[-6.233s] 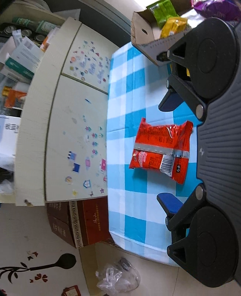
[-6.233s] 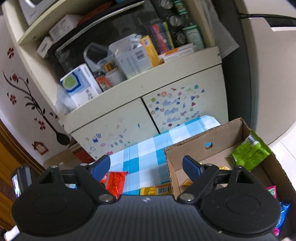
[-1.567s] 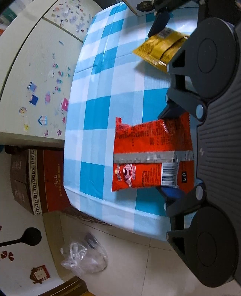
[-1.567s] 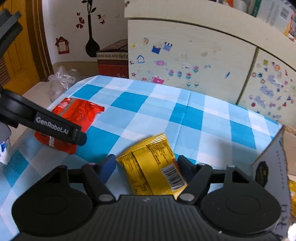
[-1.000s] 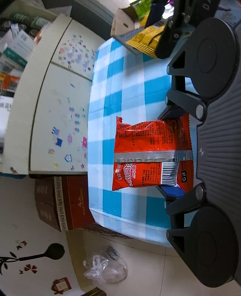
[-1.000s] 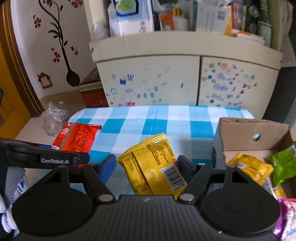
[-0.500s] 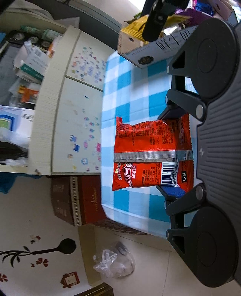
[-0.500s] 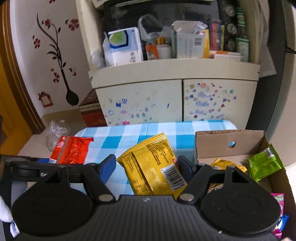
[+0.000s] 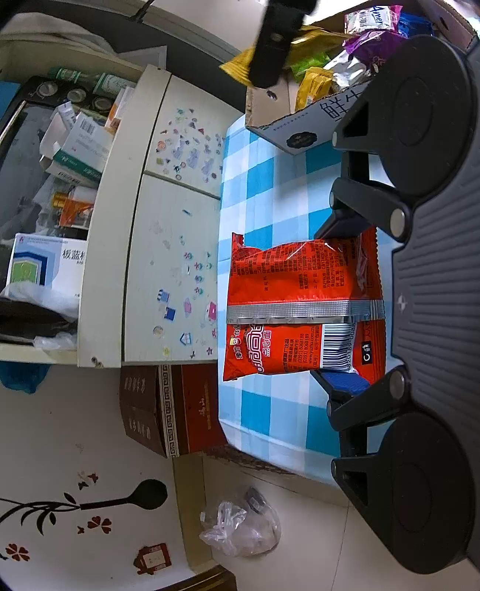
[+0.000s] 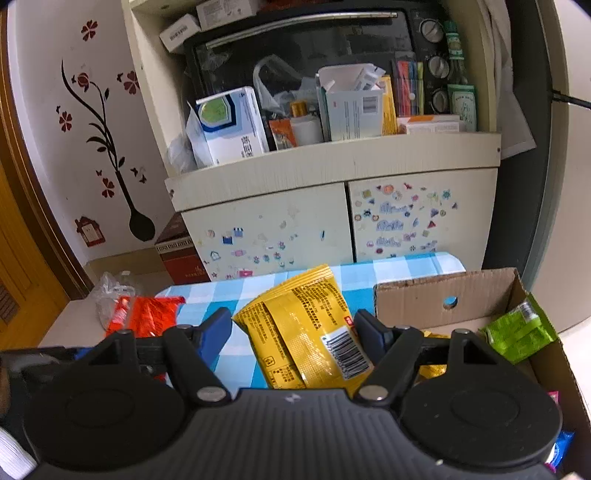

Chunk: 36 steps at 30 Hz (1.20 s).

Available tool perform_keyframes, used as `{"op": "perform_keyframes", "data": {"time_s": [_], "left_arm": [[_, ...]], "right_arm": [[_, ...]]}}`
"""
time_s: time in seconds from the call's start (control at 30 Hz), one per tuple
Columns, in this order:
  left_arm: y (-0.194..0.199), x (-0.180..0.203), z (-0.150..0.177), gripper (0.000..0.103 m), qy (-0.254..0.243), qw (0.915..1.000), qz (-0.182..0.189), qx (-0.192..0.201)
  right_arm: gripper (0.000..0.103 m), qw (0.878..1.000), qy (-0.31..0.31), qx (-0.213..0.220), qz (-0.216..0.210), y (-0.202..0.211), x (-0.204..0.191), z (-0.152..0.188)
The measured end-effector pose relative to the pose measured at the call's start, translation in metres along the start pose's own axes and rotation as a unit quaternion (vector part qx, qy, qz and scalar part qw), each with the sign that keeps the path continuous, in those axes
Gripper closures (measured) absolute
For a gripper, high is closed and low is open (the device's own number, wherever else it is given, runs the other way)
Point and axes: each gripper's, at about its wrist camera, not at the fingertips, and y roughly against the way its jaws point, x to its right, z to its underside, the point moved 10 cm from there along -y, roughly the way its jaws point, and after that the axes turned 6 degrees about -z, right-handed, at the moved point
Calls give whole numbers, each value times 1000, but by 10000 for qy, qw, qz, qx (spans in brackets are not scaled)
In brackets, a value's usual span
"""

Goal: Organize snacks
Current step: 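Carry the red and yellow packets over the cardboard box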

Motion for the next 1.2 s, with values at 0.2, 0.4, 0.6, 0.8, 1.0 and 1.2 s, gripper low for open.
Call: {"op": "perform_keyframes", "data": {"time_s": [0.2, 0.4, 0.6, 0.8, 1.0, 1.2], "left_arm": [[0, 9, 9, 29, 0, 10000, 19, 4], [2, 17, 25, 29, 152, 9996, 185, -171], [10, 40, 29, 29, 192, 9989, 385, -201], [24, 86, 22, 29, 43, 9969, 769, -128], [35, 135, 16, 29, -109, 9933, 1144, -96], [36, 177, 9, 29, -311, 9904, 1348, -81]], "right_arm": [[29, 9999, -38, 134, 14, 11, 6, -8], [29, 9992, -215, 319, 65, 26, 20, -21], [29, 9964, -558, 635, 102, 51, 48, -41], [29, 9909, -943, 895, 343, 77, 88, -51], [29, 9818, -1497, 996, 615, 92, 129, -48], [29, 9722, -2049, 898, 685, 91, 155, -34]]}}
